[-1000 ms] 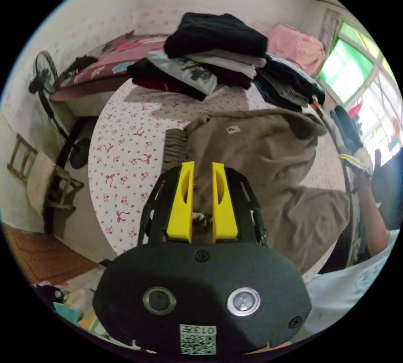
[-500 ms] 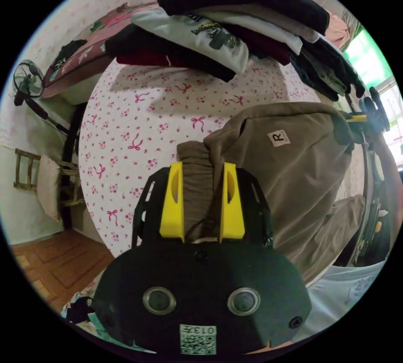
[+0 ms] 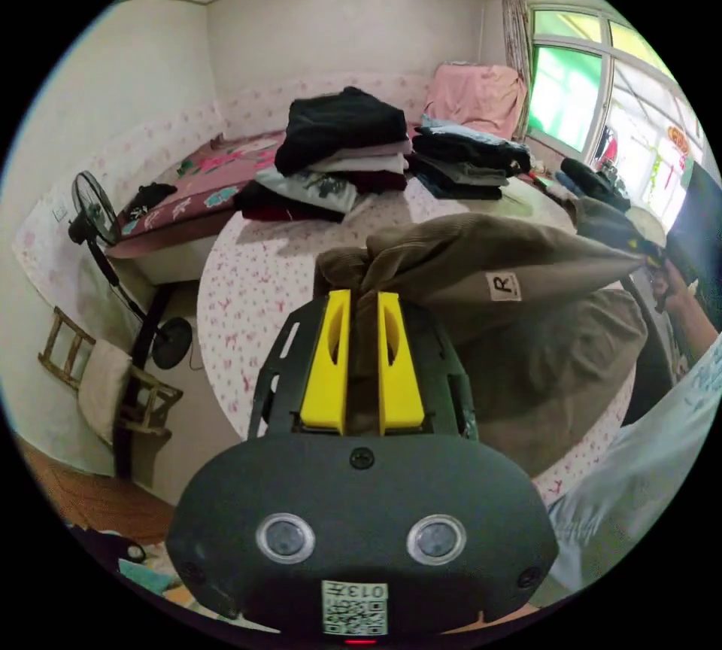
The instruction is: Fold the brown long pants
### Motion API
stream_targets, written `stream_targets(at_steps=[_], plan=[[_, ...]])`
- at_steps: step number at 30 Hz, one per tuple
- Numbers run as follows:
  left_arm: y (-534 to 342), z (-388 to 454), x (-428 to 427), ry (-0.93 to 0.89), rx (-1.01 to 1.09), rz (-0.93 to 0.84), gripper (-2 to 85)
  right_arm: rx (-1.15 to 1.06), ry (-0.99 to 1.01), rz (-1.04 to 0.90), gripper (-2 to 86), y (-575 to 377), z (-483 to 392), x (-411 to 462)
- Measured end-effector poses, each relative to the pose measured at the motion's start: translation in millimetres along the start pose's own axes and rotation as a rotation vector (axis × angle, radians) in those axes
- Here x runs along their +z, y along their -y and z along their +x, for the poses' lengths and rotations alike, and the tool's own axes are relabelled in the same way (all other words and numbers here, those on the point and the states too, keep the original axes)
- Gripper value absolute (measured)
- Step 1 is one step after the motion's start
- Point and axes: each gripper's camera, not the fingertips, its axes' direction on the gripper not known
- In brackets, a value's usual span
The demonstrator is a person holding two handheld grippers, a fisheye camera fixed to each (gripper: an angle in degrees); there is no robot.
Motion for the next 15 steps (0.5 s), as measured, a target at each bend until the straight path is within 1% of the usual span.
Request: stream_targets(at_steps=[1, 3, 4, 5, 7, 9, 10, 12, 13, 15], plan=[[-16.6, 6.8, -0.6, 0.003, 0.009, -0.054, 6.9, 0.053, -0.031, -0.021, 3.5, -18.2, 8.8, -3.5], [-43.0, 16.2, 4.7, 0.028, 0.018, -0.166, 7.3, 0.228, -0.158, -0.136, 3.4, -82.0, 35.8, -14.3], [-58.9, 21.0, 4.7, 0.032, 0.032, -0.221, 7.4, 0.26, -0.189, -0.149, 3.4, -94.1, 40.2, -19.7], [-71.9, 22.8, -1.6, 0.023, 0.025, -0.227, 7.5, 0.315, -0.234, -0.155, 3.5, -113.5, 47.1, -33.1], [-83.2, 20.6, -16.0, 0.013, -0.007, -0.226, 7.5, 0.344, -0.299, -0.127, 3.7, -130.1, 49.1, -57.6], [-88.9, 18.5, -28.6, 0.017, -0.026, -0.241, 7.3, 0.269, -0.42, -0.112, 4.6, -133.4, 37.6, -83.7], [-90.9, 18.9, -37.6, 0.05, -0.031, -0.238, 7.0, 0.24, -0.456, -0.119, 5.1, -132.1, 33.2, -87.6], [-91.3, 19.7, -53.0, 0.098, -0.042, -0.207, 7.3, 0.08, -0.567, -0.146, 7.0, -124.2, 9.6, -91.8], [-90.5, 18.9, -61.7, 0.083, -0.06, -0.182, 7.9, 0.035, -0.588, -0.158, 7.4, -122.1, 2.8, -89.6], [-88.7, 18.3, -67.7, 0.047, -0.086, -0.172, 9.1, -0.149, -0.637, -0.201, 8.5, -117.1, -25.0, -71.1]])
